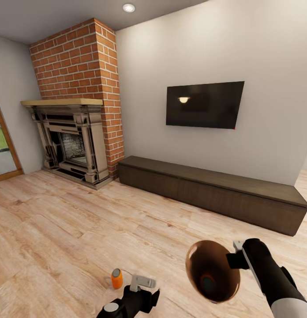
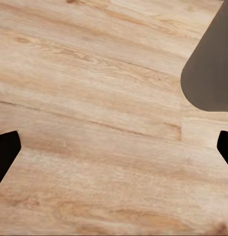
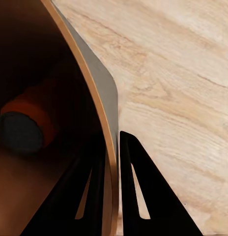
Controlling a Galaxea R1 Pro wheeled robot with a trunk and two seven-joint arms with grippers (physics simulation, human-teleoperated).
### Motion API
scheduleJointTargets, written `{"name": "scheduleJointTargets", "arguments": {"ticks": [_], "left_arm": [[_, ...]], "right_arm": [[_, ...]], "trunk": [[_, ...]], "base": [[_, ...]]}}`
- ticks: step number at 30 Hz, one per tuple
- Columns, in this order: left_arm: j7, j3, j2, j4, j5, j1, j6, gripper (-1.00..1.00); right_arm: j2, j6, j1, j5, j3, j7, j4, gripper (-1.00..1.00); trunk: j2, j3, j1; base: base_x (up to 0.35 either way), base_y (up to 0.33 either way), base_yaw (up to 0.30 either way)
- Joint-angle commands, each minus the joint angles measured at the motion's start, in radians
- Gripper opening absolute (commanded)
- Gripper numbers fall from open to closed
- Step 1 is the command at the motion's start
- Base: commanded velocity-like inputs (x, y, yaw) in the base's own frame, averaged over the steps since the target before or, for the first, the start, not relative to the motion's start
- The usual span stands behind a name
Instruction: Put the three can of soda from the living room inside the tash can in the kitchen.
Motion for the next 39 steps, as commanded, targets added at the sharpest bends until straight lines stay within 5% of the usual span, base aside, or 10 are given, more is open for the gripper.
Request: {"name": "scheduleJointTargets", "arguments": {"ticks": [1,6,11,18,23,39], "left_arm": [[0.0,0.0,0.0,0.013,0.0,0.0,-0.003,1.0],[0.001,0.001,0.002,0.051,0.001,0.0,-0.009,1.0],[0.001,0.002,0.006,0.042,0.015,0.0,-0.008,1.0],[0.005,0.002,0.006,0.008,0.027,0.001,0.0,1.0],[0.023,0.0,0.007,-0.098,0.028,0.003,0.037,1.0],[0.039,0.002,0.001,-0.143,0.027,0.006,0.049,1.0]], "right_arm": [[0.0,0.001,-0.021,-0.007,0.001,0.005,0.033,-1.0],[0.002,0.001,-0.207,-0.003,0.008,-0.002,0.307,-1.0],[0.006,0.001,-0.27,0.0,0.033,-0.007,0.375,-1.0],[0.008,0.001,-0.281,0.0,0.079,-0.008,0.397,-1.0],[0.01,0.001,-0.281,0.0,0.091,-0.008,0.401,-1.0],[0.004,0.001,-0.271,0.0,0.089,-0.005,0.395,-1.0]], "trunk": [[0.0,0.0,0.0],[0.0,0.0,0.0],[0.0,0.0,0.0],[0.0,0.0,0.0],[0.0,0.0,0.0],[0.112,0.05,-0.061]], "base": [[0.0,0.0,0.0],[0.0,0.0,0.0],[0.0,0.0,0.0],[0.0,0.0,0.0],[0.0,0.0,0.0],[0.0,0.0,0.0]]}}
